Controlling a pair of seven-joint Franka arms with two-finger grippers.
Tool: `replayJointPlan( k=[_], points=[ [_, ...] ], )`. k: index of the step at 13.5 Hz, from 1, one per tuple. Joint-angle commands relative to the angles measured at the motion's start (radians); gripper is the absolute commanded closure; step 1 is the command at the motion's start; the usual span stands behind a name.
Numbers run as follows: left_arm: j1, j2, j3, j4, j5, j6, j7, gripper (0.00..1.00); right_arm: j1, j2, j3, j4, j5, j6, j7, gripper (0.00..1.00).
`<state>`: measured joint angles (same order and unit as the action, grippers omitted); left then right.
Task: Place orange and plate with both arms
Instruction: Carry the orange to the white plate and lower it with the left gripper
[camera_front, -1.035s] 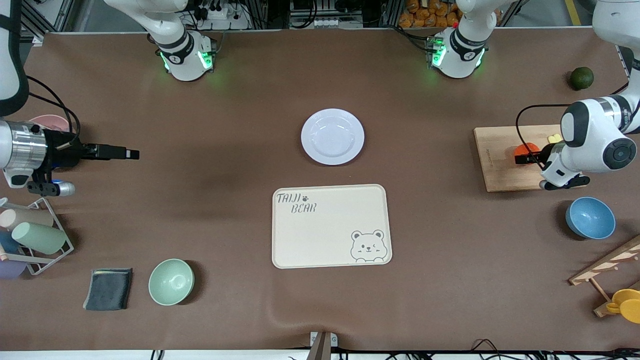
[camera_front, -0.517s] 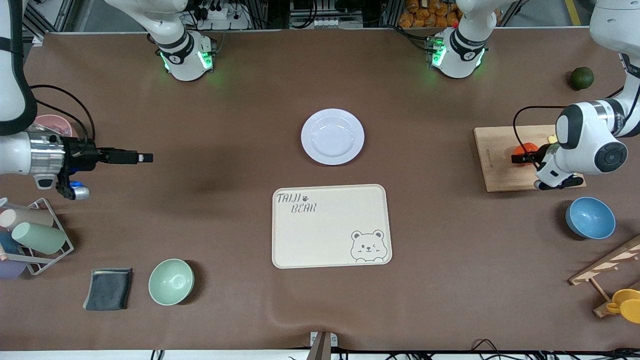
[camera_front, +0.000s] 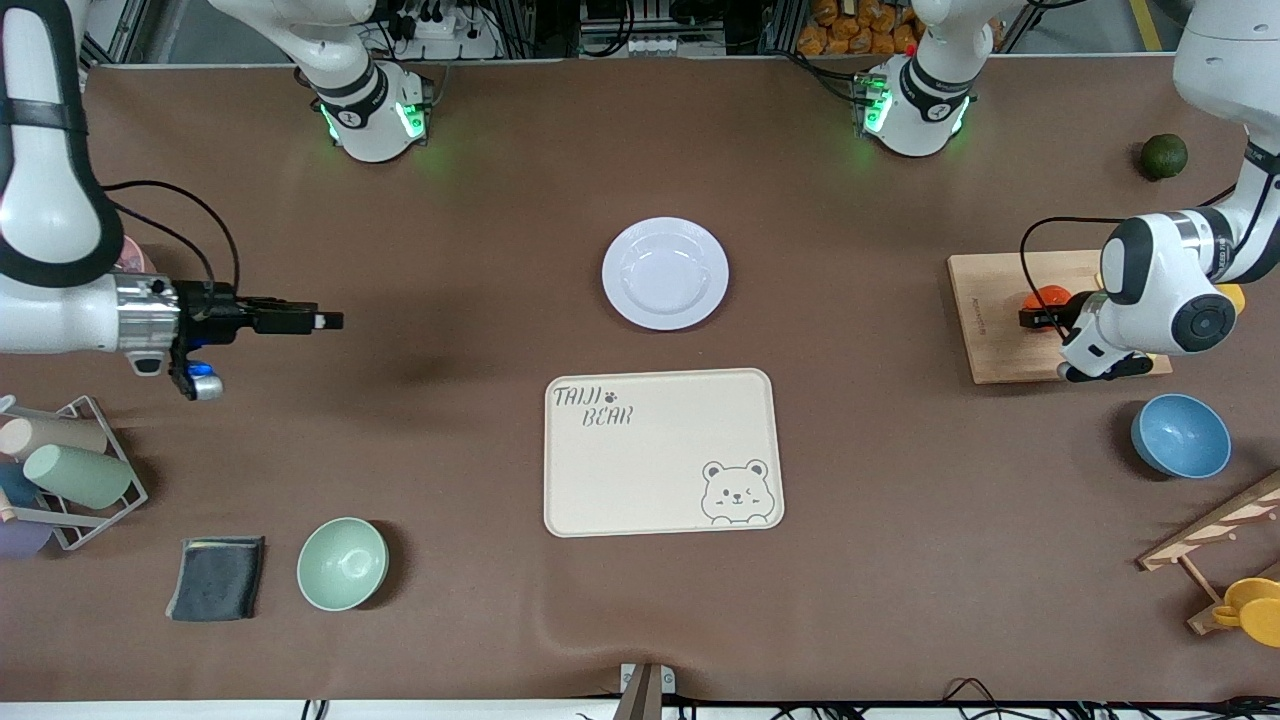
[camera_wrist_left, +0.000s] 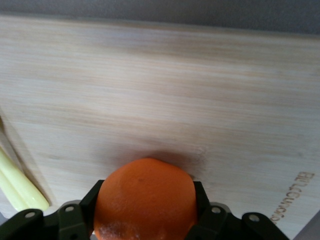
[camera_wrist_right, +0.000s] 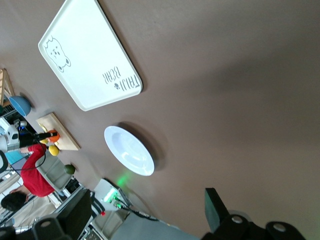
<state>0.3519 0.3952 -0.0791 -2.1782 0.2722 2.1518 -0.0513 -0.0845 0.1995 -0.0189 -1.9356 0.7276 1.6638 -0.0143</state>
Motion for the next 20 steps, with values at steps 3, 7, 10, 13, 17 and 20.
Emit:
replayJointPlan(
  k=[3,7,10,13,17,20],
  points=[
    [-0.001,-0.042,-0.125,0.031,-0.068,-0.044,-0.074,1.00,0.002,-0.038,0.000,-0.048,0.032,0.050,-0.003,0.00],
    [-0.016,-0.025,-0.273,0.195,-0.186,-0.208,-0.103,1.00,0.000,-0.023,0.000,-0.046,0.032,0.100,-0.006,0.00],
    [-0.105,-0.013,-0.333,0.264,-0.235,-0.225,-0.169,1.00,0.002,-0.019,-0.001,-0.048,0.030,0.131,-0.027,0.00],
    [-0.282,-0.004,-0.337,0.291,-0.301,-0.224,-0.426,1.00,-0.001,-0.014,-0.001,-0.045,0.030,0.134,-0.027,0.00],
    [-0.506,0.098,-0.335,0.394,-0.406,-0.187,-0.792,1.00,-0.032,-0.012,-0.003,-0.048,0.027,0.119,-0.077,0.00],
    [-0.663,0.207,-0.334,0.446,-0.403,-0.110,-1.048,1.00,-0.043,-0.009,-0.003,-0.046,0.029,0.096,-0.107,0.00]
  ],
)
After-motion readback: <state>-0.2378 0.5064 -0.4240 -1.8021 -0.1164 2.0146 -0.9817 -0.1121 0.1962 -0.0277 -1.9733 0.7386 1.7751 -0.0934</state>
